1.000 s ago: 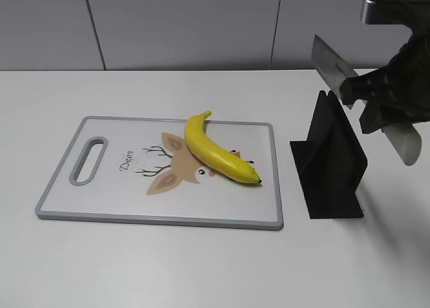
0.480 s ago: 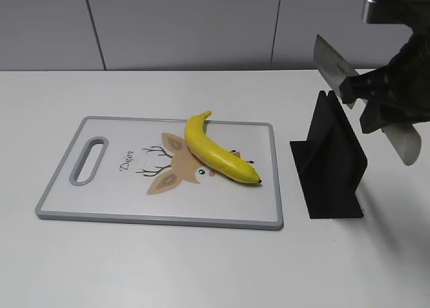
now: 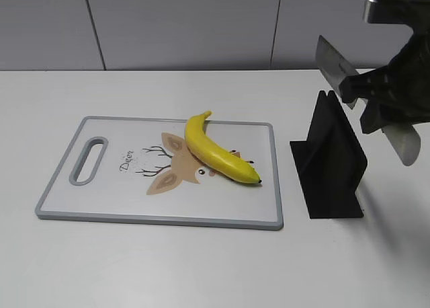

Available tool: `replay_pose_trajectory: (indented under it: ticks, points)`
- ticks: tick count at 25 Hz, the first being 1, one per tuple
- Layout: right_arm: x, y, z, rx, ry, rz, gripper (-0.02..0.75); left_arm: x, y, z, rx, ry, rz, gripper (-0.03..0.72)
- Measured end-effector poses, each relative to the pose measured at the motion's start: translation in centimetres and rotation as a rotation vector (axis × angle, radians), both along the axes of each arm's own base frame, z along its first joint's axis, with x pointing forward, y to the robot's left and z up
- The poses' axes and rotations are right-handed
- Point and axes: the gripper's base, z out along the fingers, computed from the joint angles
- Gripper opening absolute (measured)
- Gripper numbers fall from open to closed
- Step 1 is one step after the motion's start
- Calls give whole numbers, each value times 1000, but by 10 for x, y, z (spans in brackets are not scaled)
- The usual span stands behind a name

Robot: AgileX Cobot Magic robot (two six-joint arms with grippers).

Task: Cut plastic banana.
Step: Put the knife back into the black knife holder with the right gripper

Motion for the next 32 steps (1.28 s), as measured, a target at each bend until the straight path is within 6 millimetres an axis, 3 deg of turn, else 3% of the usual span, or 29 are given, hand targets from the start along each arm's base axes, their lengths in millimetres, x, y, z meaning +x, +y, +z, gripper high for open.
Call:
replay_pose_trajectory:
  ticks: [15, 32]
  points:
    - [-7, -2, -29, -14, 80, -11, 175, 0, 0, 0, -2, -6, 1, 573]
    - [-2, 3, -44, 3, 114, -28, 175, 0, 0, 0, -2, -6, 1, 572]
